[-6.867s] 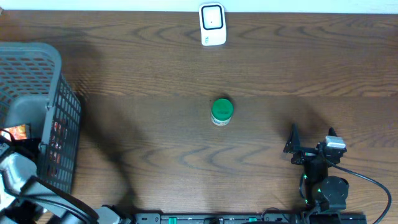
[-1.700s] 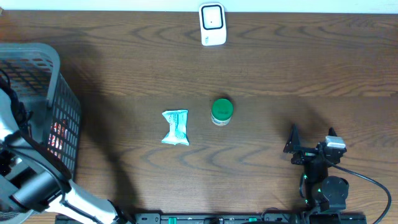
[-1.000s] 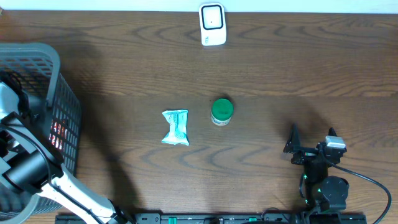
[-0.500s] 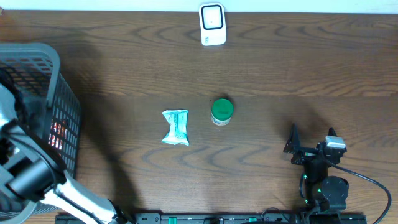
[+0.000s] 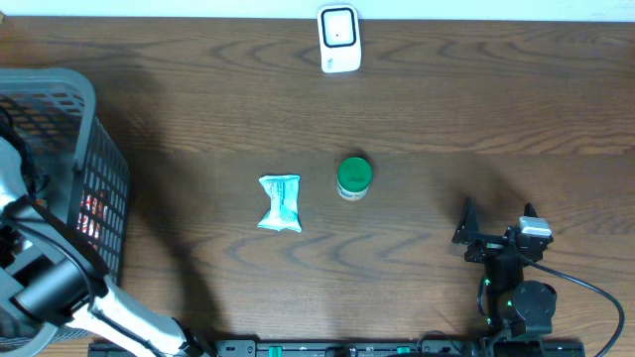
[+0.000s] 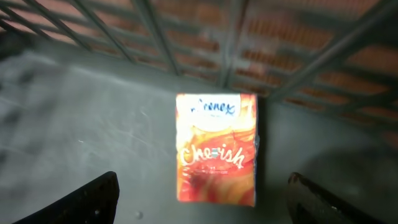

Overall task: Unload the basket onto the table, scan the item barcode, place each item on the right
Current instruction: 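Return the left gripper to the basket and grasp the Kleenex pack, then carry the Kleenex pack right of the bottle and release it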

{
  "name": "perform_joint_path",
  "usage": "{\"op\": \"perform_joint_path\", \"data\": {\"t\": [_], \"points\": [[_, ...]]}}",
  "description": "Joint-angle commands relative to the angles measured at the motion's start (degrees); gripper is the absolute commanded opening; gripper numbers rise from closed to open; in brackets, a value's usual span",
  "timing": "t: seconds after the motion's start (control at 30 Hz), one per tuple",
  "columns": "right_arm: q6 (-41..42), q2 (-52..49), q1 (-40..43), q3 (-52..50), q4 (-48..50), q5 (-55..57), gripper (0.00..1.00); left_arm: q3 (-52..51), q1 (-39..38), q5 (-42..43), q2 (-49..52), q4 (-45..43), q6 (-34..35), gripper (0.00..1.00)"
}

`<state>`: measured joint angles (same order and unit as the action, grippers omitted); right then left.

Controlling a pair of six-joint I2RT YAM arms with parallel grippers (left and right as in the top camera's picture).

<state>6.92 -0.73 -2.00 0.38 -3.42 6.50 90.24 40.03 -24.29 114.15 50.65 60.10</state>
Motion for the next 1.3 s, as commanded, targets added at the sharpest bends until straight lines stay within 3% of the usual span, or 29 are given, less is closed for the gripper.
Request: {"op": "perform_joint_path", "data": {"t": [0.0,0.53,0.57,0.63,0.77,0.83,1.03,1.27], "points": [[-0.76,0.07,-0.35,-0.07,-0.22,0.7,0.99,-0.5,0.28,2.19,3.04,-0.76,-0.44,0.86],[-0.76,0.07,-0.35,-0.07,-0.22,0.7,0.99,-0.98,0.28,4.35,11.74,-2.78,-0.31,0.85],[-0.76,0.07,-0.35,-0.07,-0.22,0.7,0.99,-1.01,0.31,4.35,11.85,-2.75,-0.52,0.8],[-0.76,0.07,-0.35,-0.07,-0.22,0.7,0.99,-0.98,0.31,4.33,11.87,-2.82,-1.4,0.61],[-0.76,0.07,-0.35,-0.07,-0.22,0.7,0.99,-0.98,0.31,4.37,11.63,-2.47,-3.34,0.42],[-0.76,0.07,-0.35,-0.07,-0.22,0.7,0.99,-0.96,0.31,4.35,11.13,-1.81,-4.5,0.38],[-0.76,0.07,-0.35,-0.07,-0.22,0.7,0.99,1.31,0.31,8.66,4.79,4.02,-4.79,0.38],[-0.76,0.07,-0.35,-0.07,-0.22,0.7,0.99,1.7,0.31,22.01,-14.4,7.26,-7.08,0.38]]}}
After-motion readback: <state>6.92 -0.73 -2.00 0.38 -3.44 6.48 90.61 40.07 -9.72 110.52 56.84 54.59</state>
